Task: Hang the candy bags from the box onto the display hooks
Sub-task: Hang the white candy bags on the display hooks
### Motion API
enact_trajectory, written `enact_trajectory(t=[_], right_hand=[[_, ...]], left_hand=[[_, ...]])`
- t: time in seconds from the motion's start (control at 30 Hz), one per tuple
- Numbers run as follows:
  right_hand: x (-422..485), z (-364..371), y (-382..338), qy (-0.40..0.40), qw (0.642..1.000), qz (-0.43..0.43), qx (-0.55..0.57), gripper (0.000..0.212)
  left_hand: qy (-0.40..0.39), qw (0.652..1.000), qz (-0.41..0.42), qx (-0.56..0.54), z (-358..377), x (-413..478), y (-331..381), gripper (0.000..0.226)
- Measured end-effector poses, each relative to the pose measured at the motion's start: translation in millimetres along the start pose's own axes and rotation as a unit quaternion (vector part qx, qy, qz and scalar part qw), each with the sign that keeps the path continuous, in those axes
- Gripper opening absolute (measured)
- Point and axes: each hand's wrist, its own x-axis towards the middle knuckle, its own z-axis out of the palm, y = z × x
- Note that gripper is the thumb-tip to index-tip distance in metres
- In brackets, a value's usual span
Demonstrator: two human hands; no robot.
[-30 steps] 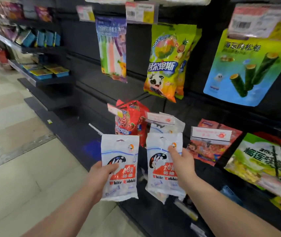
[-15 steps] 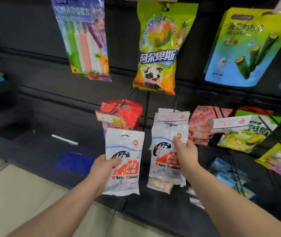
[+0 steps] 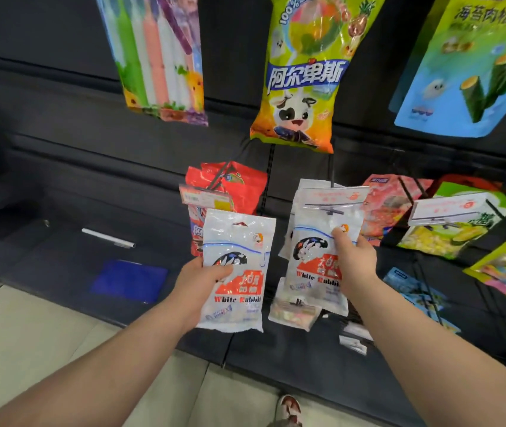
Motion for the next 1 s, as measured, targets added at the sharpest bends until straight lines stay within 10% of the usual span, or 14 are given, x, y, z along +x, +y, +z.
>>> enact_trajectory(t=[0.6,1.0], right_hand=[[47.9,22.0,-7.0,0.035,0.998,0.04,0.026,0.01],[58.6,9.9,5.5,0.079,0.99,-0.021,-0.119,0.042]], left_hand=[[-0.02,1.0,-0.012,0.02,6.4,22.0,-0.8,0.014],[-0.082,0.996,-0.033,0.027,27.7,31.3,-10.9,0.018]])
